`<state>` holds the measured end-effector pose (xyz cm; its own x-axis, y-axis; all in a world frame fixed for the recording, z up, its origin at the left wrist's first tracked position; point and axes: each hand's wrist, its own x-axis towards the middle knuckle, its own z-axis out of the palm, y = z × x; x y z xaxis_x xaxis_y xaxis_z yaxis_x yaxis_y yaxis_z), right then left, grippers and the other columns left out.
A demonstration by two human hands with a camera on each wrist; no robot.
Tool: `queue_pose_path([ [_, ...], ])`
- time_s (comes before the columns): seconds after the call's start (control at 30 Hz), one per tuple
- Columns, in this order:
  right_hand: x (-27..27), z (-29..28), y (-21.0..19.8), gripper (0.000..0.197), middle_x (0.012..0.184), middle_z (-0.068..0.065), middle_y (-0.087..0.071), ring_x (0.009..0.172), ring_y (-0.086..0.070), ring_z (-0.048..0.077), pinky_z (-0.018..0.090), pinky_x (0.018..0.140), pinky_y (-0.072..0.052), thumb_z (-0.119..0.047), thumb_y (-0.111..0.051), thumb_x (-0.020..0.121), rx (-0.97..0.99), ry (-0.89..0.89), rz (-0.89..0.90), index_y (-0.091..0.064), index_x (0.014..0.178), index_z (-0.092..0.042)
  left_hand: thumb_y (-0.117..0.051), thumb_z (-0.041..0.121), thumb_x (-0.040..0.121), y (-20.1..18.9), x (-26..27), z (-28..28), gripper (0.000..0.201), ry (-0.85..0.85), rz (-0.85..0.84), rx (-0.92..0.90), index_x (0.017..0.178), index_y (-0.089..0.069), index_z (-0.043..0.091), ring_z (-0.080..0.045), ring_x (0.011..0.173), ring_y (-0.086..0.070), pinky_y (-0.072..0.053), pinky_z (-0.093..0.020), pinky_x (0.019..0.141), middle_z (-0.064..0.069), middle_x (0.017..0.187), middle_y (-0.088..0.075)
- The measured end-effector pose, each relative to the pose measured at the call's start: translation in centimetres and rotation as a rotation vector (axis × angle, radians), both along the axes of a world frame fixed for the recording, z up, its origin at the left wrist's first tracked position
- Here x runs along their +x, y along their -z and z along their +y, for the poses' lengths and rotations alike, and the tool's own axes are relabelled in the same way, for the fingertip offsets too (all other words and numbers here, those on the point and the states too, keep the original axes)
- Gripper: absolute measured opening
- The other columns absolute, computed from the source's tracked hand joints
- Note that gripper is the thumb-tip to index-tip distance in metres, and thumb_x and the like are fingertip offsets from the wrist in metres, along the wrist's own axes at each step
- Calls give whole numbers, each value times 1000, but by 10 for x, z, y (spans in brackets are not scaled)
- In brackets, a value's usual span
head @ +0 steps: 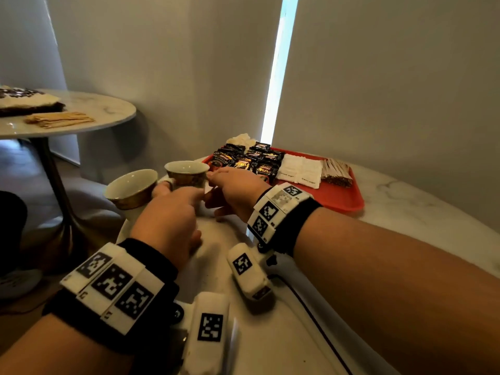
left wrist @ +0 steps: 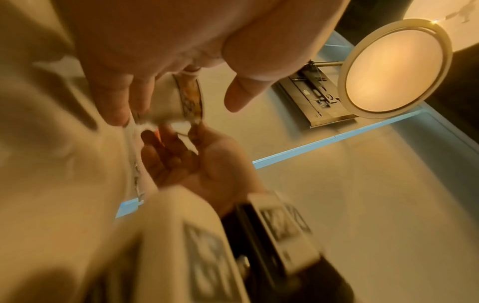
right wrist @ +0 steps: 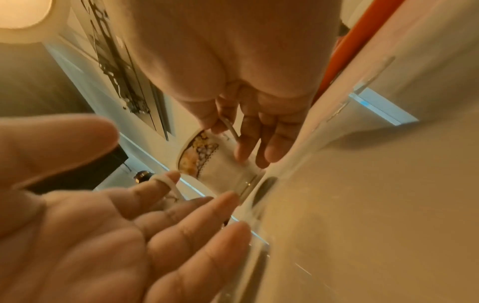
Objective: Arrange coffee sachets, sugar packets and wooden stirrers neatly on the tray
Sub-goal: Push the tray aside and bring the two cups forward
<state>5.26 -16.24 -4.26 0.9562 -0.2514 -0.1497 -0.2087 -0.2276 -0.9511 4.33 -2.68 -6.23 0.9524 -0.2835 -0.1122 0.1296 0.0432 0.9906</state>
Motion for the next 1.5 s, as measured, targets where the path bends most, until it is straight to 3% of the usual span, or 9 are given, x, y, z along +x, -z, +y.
queue_pose_path([
  [0.07, -17, -18, -5, 30, 93, 14, -67, 86, -66, 26, 38, 75, -55, -29, -46, 106, 126, 100, -29, -60, 122, -6, -59, 21, 95, -9, -3, 0, 54, 12, -60, -15, 146, -41, 23, -9, 120, -59, -52, -35, 87, -5, 145, -49],
  [0.17, -53, -63, -18, 24, 92, 13, -66, 89, -66, 27, 36, 72, -54, -31, -47, 105, 256, 195, -104, -60, 108, -11, -52, 21, 99, -34, -10, -10, 47, 48, -85, -70, 145, -44, 29, -32, 138, -45, -43, -58, 105, -7, 153, -45],
  [0.23, -84, -99, -28, 21, 84, 12, -62, 83, -63, 27, 39, 71, -56, -32, -48, 104, 325, 289, -169, -59, 101, -14, -49, 21, 101, -52, -17, -24, 43, 121, -182, -97, 143, -47, 27, -29, 133, -51, -46, -55, 102, -7, 151, -48],
  [0.33, -132, -157, -38, 19, 77, 8, -59, 73, -61, 23, 34, 63, -48, -31, -48, 104, 331, 437, -270, -56, 93, -18, -47, 29, 105, -76, -23, -63, 35, 206, -262, -136, 139, -53, 26, -11, 111, -61, -55, -33, 79, 3, 138, -58],
  [0.5, -194, -237, -30, 18, 80, 5, -61, 79, -61, 22, 34, 65, -48, -32, -49, 104, 297, 648, -368, -60, 101, -19, -48, 39, 104, -86, -34, -152, 22, 315, -96, -215, 101, -67, 27, -21, 115, -63, -49, -41, 82, 1, 118, -71],
  [0.57, -205, -261, -18, 16, 78, 4, -60, 78, -60, 21, 33, 63, -47, -31, -49, 104, 315, 717, -375, -60, 103, -19, -50, 37, 103, -78, -41, -185, 21, 349, -53, -218, 99, -68, 27, -19, 113, -65, -48, -38, 77, 2, 111, -74],
  [0.7, -213, -297, 9, 14, 74, 5, -58, 71, -61, 21, 31, 56, -47, -31, -53, 103, 420, 850, -380, -60, 98, -20, -47, 29, 105, -63, -53, -242, 20, 452, -12, -173, 107, -65, 23, -16, 107, -66, -51, -42, 89, 1, 114, -74],
  [0.97, -214, -323, 30, 14, 75, 6, -53, 68, -58, 20, 32, 56, -44, -25, -52, 103, 485, 920, -375, -60, 94, -16, -54, 39, 100, -39, -76, -320, 27, 530, 198, -85, 112, -70, 20, -22, 102, -65, -50, -38, 83, -3, 113, -74],
  [1.5, -209, -332, 38, 14, 79, 8, -55, 70, -57, 22, 28, 52, -47, -25, -52, 103, 356, 870, -308, -60, 99, -15, -48, 34, 105, -11, -88, -354, 23, 606, 235, 70, 111, -64, 19, -30, 108, -64, -53, -43, 77, -7, 119, -68],
])
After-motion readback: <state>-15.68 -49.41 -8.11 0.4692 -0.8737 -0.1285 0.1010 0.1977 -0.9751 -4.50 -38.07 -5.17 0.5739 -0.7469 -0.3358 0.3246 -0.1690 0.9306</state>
